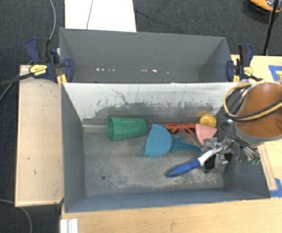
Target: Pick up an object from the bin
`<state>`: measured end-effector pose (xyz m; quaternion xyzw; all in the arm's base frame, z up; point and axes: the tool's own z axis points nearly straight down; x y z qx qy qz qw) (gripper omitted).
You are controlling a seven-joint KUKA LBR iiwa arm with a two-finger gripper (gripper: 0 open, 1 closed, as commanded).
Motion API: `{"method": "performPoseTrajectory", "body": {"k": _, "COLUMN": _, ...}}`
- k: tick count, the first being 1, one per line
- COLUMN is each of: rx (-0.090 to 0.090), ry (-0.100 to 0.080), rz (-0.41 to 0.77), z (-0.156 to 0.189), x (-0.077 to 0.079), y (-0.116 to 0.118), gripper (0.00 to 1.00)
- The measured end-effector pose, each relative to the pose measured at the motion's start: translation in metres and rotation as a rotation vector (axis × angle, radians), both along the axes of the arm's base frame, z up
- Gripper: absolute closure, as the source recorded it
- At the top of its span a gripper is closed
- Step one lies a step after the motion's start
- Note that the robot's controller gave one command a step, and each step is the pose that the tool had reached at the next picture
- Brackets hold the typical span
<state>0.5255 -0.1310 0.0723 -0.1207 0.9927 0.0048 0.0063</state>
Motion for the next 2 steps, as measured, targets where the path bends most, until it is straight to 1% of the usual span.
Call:
{"method": "performPoseTrajectory", "body": {"k": 1, "rx": 0.0, "ry": 0.002, "rz": 0.0, "z": 0.003, "x": -0.001, "y": 0.0, "gripper": 1.0}}
{"method": "performPoseTrajectory", "body": {"k": 2, "rx": 0.0, "ry": 0.011, "rz": -0.002, "z": 0.024, "x": -0.003, "y": -0.001, "gripper": 1.0}}
